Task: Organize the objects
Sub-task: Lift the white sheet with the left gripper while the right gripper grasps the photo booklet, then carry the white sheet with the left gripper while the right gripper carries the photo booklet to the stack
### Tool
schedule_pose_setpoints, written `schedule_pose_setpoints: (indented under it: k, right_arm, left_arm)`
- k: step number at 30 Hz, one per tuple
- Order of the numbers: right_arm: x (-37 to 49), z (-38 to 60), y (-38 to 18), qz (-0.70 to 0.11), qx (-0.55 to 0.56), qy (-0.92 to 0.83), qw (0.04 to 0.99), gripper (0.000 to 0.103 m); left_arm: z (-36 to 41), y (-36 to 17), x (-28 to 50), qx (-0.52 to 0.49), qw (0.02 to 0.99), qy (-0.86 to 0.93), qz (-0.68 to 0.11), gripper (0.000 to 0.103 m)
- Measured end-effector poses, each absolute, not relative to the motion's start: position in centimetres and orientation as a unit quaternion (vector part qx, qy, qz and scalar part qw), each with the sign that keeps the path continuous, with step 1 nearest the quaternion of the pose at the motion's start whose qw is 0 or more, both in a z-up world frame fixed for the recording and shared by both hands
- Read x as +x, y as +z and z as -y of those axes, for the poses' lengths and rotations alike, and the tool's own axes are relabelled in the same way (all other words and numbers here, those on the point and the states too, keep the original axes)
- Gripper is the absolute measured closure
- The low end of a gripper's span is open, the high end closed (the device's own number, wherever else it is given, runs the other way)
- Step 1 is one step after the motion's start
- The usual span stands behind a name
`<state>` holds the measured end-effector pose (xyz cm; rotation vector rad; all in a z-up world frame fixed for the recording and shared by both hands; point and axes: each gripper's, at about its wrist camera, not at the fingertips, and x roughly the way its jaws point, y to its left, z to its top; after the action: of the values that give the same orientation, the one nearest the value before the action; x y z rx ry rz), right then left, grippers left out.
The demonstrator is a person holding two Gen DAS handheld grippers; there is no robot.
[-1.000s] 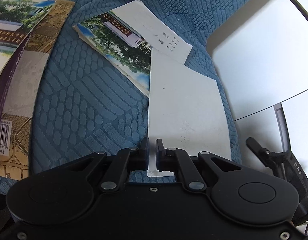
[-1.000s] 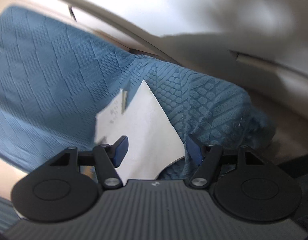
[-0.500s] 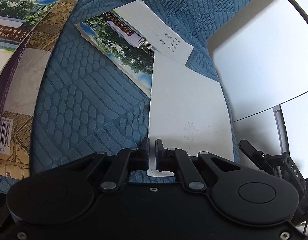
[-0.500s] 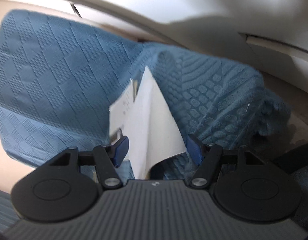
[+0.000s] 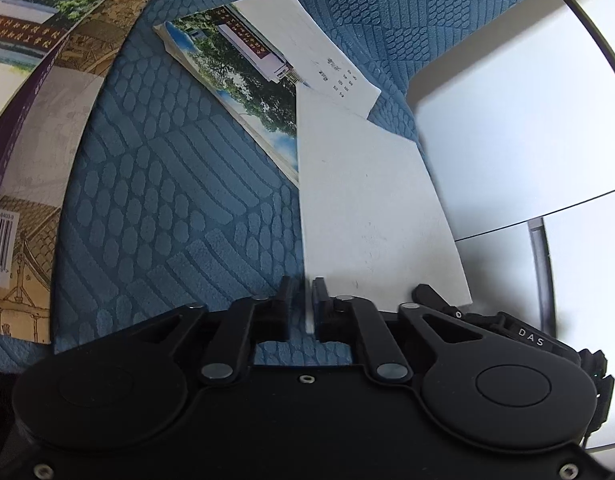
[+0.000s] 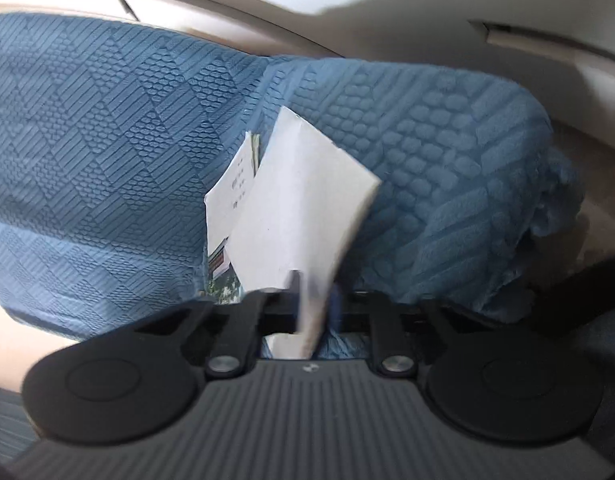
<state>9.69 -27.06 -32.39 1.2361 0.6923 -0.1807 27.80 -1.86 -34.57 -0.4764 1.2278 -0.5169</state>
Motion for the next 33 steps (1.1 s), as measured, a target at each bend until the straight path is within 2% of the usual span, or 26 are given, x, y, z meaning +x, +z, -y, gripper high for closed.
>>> schedule_pose_setpoints:
  k: [1, 2, 3, 4, 7, 11, 14, 15, 17, 18, 19, 22, 33]
  right_arm:
    - [9.8, 26.9, -32.2, -0.311, 0.565, -0.075, 0.760, 0.097]
    - [9.7, 26.8, -32.0, -0.305, 0.565, -0.069, 0.764, 0.098]
    - [9.6, 26.7, -31.8, -0.301, 0.565, -0.063, 0.765, 0.099]
    - [9.7, 26.6, -31.5, -0.297, 0.567, -0.059, 0.766, 0.099]
    - [9.5, 26.1, -30.4, -0.282, 0.576, -0.045, 0.766, 0.099]
    - [9.5, 24.9, -29.2, -0.276, 0.588, -0.042, 0.759, 0.098]
    - [9.5, 23.5, -29.0, -0.282, 0.592, -0.042, 0.754, 0.098]
    - [9.5, 23.0, -28.9, -0.284, 0.592, -0.044, 0.753, 0.098]
    - [9.2, 22.2, -28.9, -0.285, 0.594, -0.048, 0.751, 0.098]
    - [9.0, 21.8, -28.9, -0.284, 0.595, -0.050, 0.751, 0.098]
    - [8.9, 21.4, -29.0, -0.284, 0.594, -0.053, 0.751, 0.098]
    - [8.6, 21.0, -29.2, -0.292, 0.587, -0.065, 0.752, 0.098]
    - [8.2, 20.8, -25.5, -0.294, 0.547, -0.062, 0.781, 0.098]
  left_arm:
    - [1.5, -34.5, 27.9, -0.231, 0.754, -0.238, -0.567, 0.070]
    - [1.1, -34.5, 28.0, -0.250, 0.746, -0.242, -0.567, 0.060]
    - [0.6, -34.4, 28.2, -0.275, 0.736, -0.244, -0.568, 0.039]
    - [0.0, -34.5, 28.3, -0.301, 0.725, -0.244, -0.570, 0.026]
    - [-1.5, -34.9, 28.4, -0.375, 0.687, -0.250, -0.570, 0.022]
    - [-2.4, -36.2, 28.1, -0.455, 0.627, -0.256, -0.578, 0.022]
    - [-2.7, -37.3, 27.6, -0.501, 0.596, -0.250, -0.575, 0.030]
    - [-2.7, -37.5, 27.5, -0.508, 0.593, -0.247, -0.575, 0.037]
    - [-2.7, -37.6, 27.4, -0.508, 0.591, -0.243, -0.577, 0.058]
    - [-2.5, -37.8, 27.4, -0.504, 0.590, -0.240, -0.583, 0.078]
    - [-2.4, -37.9, 27.3, -0.504, 0.587, -0.240, -0.586, 0.084]
    - [-2.6, -37.4, 27.1, -0.495, 0.603, -0.232, -0.581, 0.093]
    - [-2.9, -31.2, 27.0, -0.442, 0.660, -0.237, -0.559, 0.096]
